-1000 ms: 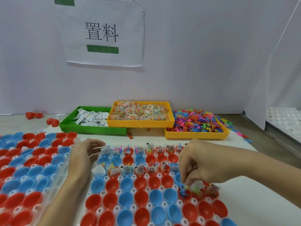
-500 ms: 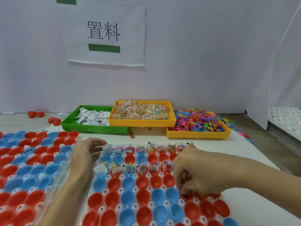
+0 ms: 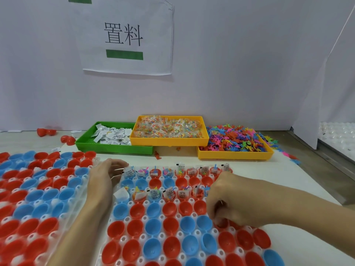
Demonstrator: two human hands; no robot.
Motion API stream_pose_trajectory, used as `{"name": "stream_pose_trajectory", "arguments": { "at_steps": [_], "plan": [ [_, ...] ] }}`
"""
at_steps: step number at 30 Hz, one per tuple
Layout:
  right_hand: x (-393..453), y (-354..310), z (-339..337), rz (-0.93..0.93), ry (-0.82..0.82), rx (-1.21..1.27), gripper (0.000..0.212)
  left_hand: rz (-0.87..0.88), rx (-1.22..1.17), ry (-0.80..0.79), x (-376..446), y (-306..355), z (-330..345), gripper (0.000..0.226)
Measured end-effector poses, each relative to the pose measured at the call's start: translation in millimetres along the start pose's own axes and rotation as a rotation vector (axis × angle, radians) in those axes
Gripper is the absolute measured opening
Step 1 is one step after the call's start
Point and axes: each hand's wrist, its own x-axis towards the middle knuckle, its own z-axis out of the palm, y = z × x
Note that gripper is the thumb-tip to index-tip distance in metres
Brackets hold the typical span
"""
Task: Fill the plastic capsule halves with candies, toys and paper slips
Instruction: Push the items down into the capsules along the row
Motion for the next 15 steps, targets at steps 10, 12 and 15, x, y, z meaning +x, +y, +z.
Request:
{"name": "stream_pose_trajectory", "arguments": {
  "at_steps": [10,12,15],
  "plan": [
    [53.0,31.2,-17.5,0.128,0.349,0.146,0.020,0.004,0.056,0.021,0.6,-0.6,0.9,0.032],
    [75.7,44.2,-21.8,0.197,0.372,0.133,0.024,0.019,0.060,0.021,0.0,-0.3,0.0,0.030],
    [106.7,58.2,-23.6,0.266,0.326,0.082,0.022,0.045,0.088,0.004,0.5,0.8,-2.1,0.030]
  ]
}}
